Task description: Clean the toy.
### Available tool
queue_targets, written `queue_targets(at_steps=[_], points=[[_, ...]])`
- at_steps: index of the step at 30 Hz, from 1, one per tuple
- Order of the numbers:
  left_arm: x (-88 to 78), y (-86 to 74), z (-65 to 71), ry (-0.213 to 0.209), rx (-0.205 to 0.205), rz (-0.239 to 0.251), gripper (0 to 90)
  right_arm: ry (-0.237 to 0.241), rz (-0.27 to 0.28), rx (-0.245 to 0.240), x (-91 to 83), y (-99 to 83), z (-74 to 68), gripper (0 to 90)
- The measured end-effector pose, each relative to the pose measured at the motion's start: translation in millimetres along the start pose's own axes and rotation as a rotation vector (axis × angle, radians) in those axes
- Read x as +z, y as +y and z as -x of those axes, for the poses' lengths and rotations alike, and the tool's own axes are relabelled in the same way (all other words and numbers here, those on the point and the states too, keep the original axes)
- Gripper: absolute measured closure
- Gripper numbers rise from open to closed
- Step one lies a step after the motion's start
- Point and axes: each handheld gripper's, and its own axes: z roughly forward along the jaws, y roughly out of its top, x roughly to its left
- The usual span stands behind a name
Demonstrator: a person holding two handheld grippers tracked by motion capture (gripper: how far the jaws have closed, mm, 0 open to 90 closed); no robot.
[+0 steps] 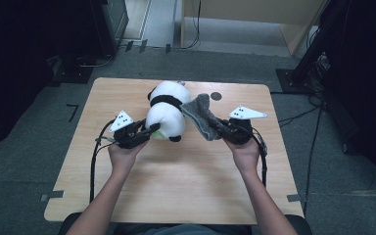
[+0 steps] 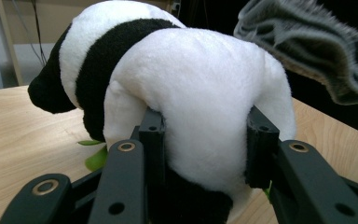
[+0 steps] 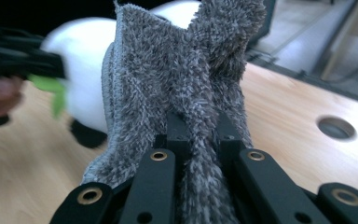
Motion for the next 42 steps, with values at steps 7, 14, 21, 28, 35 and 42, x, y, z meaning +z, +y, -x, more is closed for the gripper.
queue_targets(at_steps=[7,14,21,28,35,42], points=[[5.4,-2.2,4.0,-0.003,-0.007,-0.021,59.9,0.081,0.007,-0.055,10.8,9.2,-30.1,82.4],[7.3,-2.5,8.8,-0.018,-0.038,-0.027,59.9,0.140,-0.025,-0.111,33.4,4.8,-60.6,82.2],[8.5,-2.9,11.7,-0.021,-0.054,-0.040,59.9,0.160,-0.075,-0.157,47.2,-6.2,-75.0,82.5],[8.4,-2.3,13.0,-0.017,-0.063,-0.040,59.9,0.194,-0.127,-0.177,58.1,-18.0,-82.1,82.6],[6.7,-0.8,9.5,-0.014,-0.082,-0.032,59.8,0.211,-0.165,-0.176,67.8,-28.9,-82.4,82.6],[1.8,2.9,7.1,-0.045,-0.114,0.011,59.8,0.199,-0.232,-0.185,82.4,-45.1,-81.9,82.5]])
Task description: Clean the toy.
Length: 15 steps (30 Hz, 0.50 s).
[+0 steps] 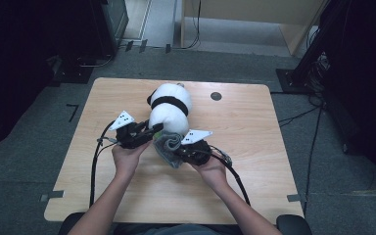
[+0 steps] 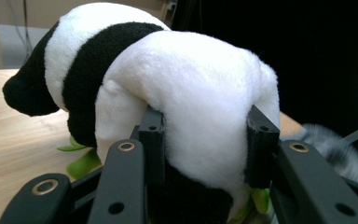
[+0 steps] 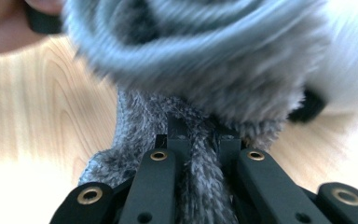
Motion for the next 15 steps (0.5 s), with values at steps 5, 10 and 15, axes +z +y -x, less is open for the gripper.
queue_targets(at_steps=[5,10,15], points=[[-0.9,0.3,0.2,-0.015,-0.005,0.003,59.7,-0.013,-0.027,0.024,5.1,-7.6,7.4,82.4],[-3.2,1.1,-1.2,-0.023,-0.004,0.011,59.6,-0.033,-0.040,0.059,2.9,-14.6,19.3,82.3],[-3.8,0.5,-4.1,-0.018,-0.005,-0.001,59.4,-0.057,-0.035,0.076,-3.2,-17.8,29.7,82.4]])
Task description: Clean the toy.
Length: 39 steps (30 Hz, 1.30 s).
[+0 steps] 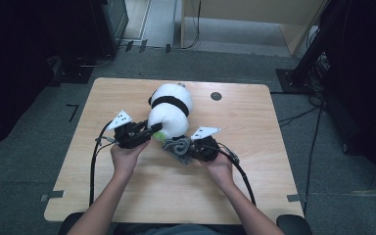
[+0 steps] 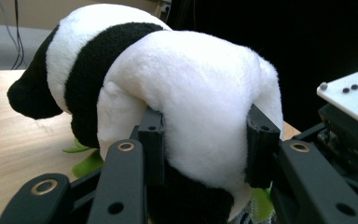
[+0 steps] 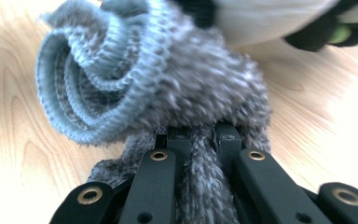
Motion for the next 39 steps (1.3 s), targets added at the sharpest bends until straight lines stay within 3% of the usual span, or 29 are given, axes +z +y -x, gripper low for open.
queue_targets(at_steps=[7,8,12,20,23,27,30,31,35,39], points=[[-2.9,0.7,-2.2,0.011,0.005,0.004,59.3,-0.028,0.016,0.052,-10.5,-4.1,15.8,82.4],[-3.7,0.7,-3.9,0.015,0.006,0.001,59.3,-0.036,0.030,0.089,-16.4,-5.8,23.9,82.4],[-2.2,-1.1,-5.5,0.025,0.006,-0.008,59.2,-0.037,0.080,0.153,-31.1,-7.9,38.3,82.4],[-0.1,-2.5,-5.3,0.027,0.010,-0.015,59.2,-0.051,0.192,0.183,-60.5,0.9,45.2,82.5],[0.6,-3.5,-5.6,0.032,0.009,-0.017,59.1,-0.047,0.229,0.186,-68.5,6.0,43.7,82.5],[-0.2,-6.3,-8.8,0.036,-0.026,-0.003,59.2,-0.021,0.290,0.170,-81.1,16.7,35.8,82.6],[0.0,-6.1,-7.1,0.036,-0.019,0.006,59.2,0.007,0.320,0.151,-85.4,24.8,26.4,82.5],[0.3,-6.1,-5.9,0.031,-0.019,0.007,59.2,0.028,0.332,0.130,-83.5,30.9,16.7,82.5],[3.4,-7.3,-0.3,0.018,-0.008,0.001,59.2,0.055,0.322,0.098,-75.4,36.6,3.8,82.5],[7.8,-9.8,3.5,0.020,-0.004,-0.021,59.3,0.085,0.280,0.064,-56.2,39.4,-11.8,82.4]])
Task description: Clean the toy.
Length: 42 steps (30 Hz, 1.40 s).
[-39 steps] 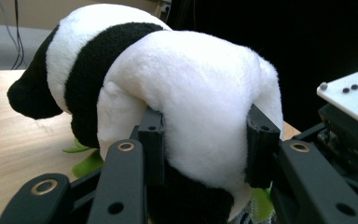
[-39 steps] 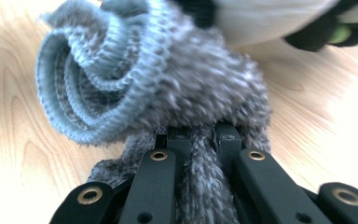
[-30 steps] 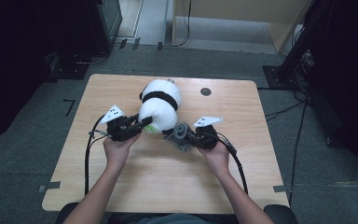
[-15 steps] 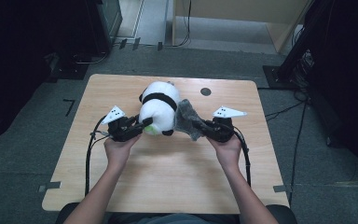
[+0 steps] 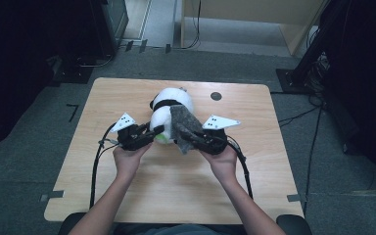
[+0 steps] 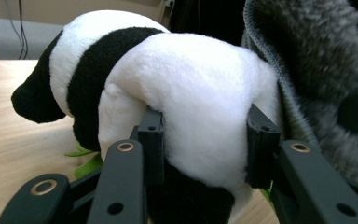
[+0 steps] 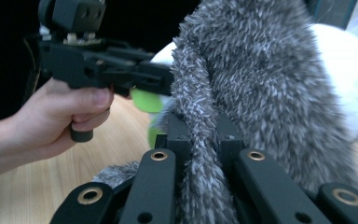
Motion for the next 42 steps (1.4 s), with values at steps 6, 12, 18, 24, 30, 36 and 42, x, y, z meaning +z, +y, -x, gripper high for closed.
queue_targets(at_steps=[6,12,18,24,30,36,42], points=[[0.9,-0.2,0.7,-0.001,-0.011,-0.004,59.4,0.021,-0.034,-0.023,15.2,-7.3,-8.8,82.4],[1.1,0.3,3.2,0.001,-0.007,-0.005,59.3,0.048,-0.113,-0.069,35.0,-21.5,-19.2,82.4],[-2.0,2.6,1.0,-0.005,-0.021,0.015,59.3,0.048,-0.165,-0.074,44.3,-32.3,-19.0,82.4],[-7.7,5.3,-0.7,-0.012,-0.008,0.038,59.2,0.012,-0.231,-0.064,48.6,-46.1,-5.2,82.3],[-11.5,6.8,-6.3,-0.002,-0.009,0.042,59.1,-0.023,-0.235,-0.033,41.1,-53.2,10.8,82.3],[-15.7,8.1,-10.7,0.017,-0.003,0.045,59.1,-0.064,-0.234,-0.002,31.3,-56.9,26.0,82.2],[-18.1,8.6,-15.1,0.031,0.013,0.049,59.1,-0.116,-0.198,0.045,16.5,-56.5,43.8,82.3]])
